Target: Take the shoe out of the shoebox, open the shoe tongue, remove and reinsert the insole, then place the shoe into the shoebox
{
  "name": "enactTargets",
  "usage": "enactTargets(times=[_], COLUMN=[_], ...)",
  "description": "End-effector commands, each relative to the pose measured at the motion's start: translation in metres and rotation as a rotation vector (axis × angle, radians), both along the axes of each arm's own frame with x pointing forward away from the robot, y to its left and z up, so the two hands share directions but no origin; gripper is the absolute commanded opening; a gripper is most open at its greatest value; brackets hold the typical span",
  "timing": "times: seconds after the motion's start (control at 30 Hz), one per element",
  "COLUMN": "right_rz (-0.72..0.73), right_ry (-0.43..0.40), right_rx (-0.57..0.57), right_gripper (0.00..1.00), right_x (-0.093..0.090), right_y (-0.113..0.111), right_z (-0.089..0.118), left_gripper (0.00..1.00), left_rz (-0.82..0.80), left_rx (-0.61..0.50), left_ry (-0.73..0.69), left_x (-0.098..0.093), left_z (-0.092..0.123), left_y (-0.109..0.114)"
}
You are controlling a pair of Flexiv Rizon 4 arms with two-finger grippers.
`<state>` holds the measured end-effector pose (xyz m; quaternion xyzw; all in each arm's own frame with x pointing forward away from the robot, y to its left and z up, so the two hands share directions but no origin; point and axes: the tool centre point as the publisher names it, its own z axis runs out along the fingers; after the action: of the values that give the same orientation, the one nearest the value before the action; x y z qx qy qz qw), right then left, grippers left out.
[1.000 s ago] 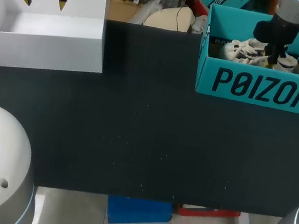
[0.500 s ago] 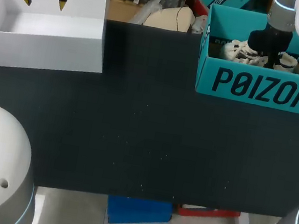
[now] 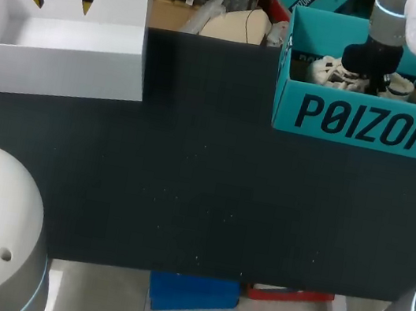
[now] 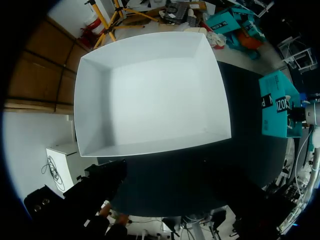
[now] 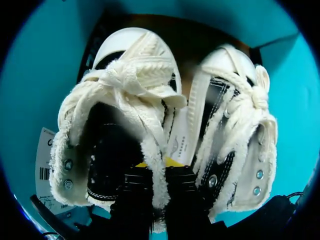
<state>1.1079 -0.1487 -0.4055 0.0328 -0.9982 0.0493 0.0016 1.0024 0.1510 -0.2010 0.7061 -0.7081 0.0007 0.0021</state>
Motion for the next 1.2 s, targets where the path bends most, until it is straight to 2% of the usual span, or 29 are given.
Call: enactTargets(times=[0.03, 0.23, 0.47, 0.63, 0.83, 0.9, 1.0, 1.1, 1.2], right_rz=[-0.002, -0.019, -0.010, -0.014, -0.008, -0.027, -0.037, -0.062, -0.070], right_ry=[0.006, -0.004, -0.018, 0.005, -0.015, -0.023, -0.031, -0.050, -0.060], right_rx=[-0.006, -0.011, -0.012, -0.034, -0.094, -0.107, -0.132, -0.161, -0.164], right_gripper=[0.00, 0.00, 0.00, 0.00, 0.00, 0.00, 0.00, 0.00, 0.00], right_x=[-0.003, -0.001, 0.005, 0.008, -0.001, -0.008, -0.022, -0.041, -0.062], right_y=[-0.004, -0.015, -0.024, -0.030, -0.027, -0.019, 0.005, 0.037, 0.079], right_z=[0.005, 0.042, 0.100, 0.152, 0.218, 0.238, 0.265, 0.287, 0.301], left_gripper=[1.00, 1.00, 1.00, 1.00, 1.00, 1.00, 1.00, 1.00, 1.00], left_rz=[0.002, 0.002, 0.002, 0.002, 0.002, 0.002, 0.002, 0.002, 0.002], left_rx=[0.002, 0.002, 0.002, 0.002, 0.002, 0.002, 0.002, 0.002, 0.002], left_ry=[0.001, 0.001, 0.001, 0.001, 0.001, 0.001, 0.001, 0.001, 0.001], left_x=[-0.001, -0.001, -0.001, -0.001, -0.001, -0.001, -0.001, -0.001, -0.001], left_z=[0.001, 0.001, 0.001, 0.001, 0.001, 0.001, 0.001, 0.001, 0.001], left_y=[-0.001, -0.001, -0.001, -0.001, -0.001, -0.001, -0.001, -0.001, -0.001])
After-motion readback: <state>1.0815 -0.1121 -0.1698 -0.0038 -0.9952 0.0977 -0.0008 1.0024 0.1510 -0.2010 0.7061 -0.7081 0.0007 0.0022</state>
